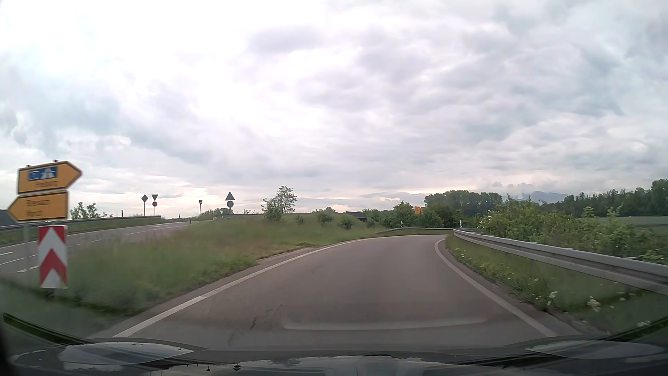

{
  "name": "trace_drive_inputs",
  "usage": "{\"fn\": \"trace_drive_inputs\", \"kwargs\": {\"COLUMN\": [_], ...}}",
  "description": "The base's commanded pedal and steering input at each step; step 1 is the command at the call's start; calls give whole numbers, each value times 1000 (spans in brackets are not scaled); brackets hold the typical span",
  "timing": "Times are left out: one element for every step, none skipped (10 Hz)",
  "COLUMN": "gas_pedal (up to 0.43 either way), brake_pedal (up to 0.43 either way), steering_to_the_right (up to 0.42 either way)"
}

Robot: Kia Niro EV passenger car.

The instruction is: Follow the waypoints while adhering to traffic rules and regulations

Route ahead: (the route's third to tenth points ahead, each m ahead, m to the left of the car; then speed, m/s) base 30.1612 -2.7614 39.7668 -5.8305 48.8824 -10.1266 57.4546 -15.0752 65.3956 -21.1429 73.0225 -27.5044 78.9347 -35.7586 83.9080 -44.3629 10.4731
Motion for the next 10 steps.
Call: {"fn": "trace_drive_inputs", "kwargs": {"gas_pedal": [169,157,157,157,157,157,157,150,138,138], "brake_pedal": [0,0,0,0,0,0,0,0,0,0], "steering_to_the_right": [31,32,35,40,45,47,49,49,48,49]}}
